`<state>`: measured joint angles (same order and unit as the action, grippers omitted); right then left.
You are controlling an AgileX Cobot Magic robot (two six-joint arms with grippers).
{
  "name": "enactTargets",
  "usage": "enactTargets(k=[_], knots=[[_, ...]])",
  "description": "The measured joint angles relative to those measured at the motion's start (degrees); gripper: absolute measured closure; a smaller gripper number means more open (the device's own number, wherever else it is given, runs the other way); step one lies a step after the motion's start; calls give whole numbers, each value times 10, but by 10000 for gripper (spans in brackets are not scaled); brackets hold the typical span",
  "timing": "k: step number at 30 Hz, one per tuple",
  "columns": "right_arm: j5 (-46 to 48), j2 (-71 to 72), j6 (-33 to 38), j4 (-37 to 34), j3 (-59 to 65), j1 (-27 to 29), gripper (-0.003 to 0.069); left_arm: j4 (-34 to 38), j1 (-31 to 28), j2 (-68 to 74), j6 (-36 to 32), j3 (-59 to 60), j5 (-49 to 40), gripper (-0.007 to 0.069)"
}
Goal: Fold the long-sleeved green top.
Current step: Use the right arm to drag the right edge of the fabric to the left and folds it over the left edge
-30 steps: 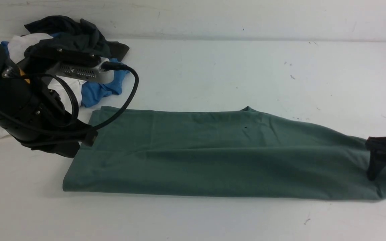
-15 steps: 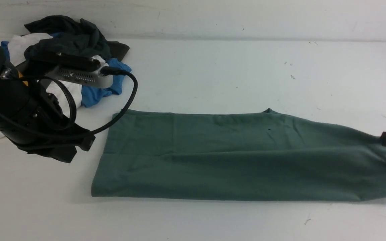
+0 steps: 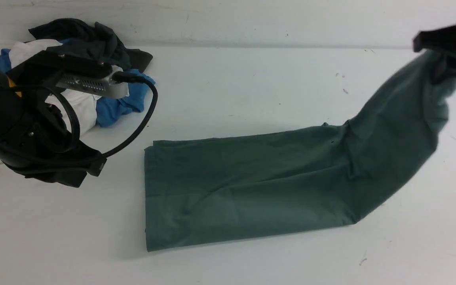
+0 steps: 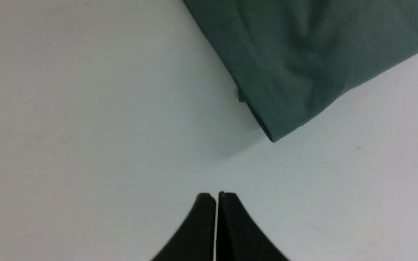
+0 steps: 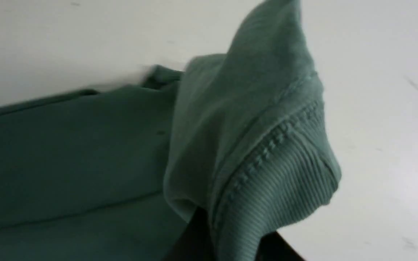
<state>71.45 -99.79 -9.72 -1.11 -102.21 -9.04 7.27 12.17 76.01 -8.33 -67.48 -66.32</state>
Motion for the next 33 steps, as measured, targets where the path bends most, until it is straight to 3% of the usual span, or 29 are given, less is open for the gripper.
enactTargets(k=[12, 18, 23, 26, 30, 33], knots=[[7, -112, -92, -15, -108, -280, 628, 0, 0, -48, 0, 0, -11, 629], [6, -196, -95, -47, -132, -353, 628, 0, 0, -68, 0, 0, -21, 629], [-19, -242, -110, -55, -133, -376, 607, 0, 0, -78, 0, 0, -31, 629], [-39, -264, -120, -67, -133, -383, 544, 0, 0, -85, 0, 0, -32, 629], [-60, -276, -123, -120, -133, -387, 321, -3, 0, -90, 0, 0, -32, 629], [-59, -273, -121, -126, -133, -386, 226, -10, 0, -90, 0, 0, -33, 629]])
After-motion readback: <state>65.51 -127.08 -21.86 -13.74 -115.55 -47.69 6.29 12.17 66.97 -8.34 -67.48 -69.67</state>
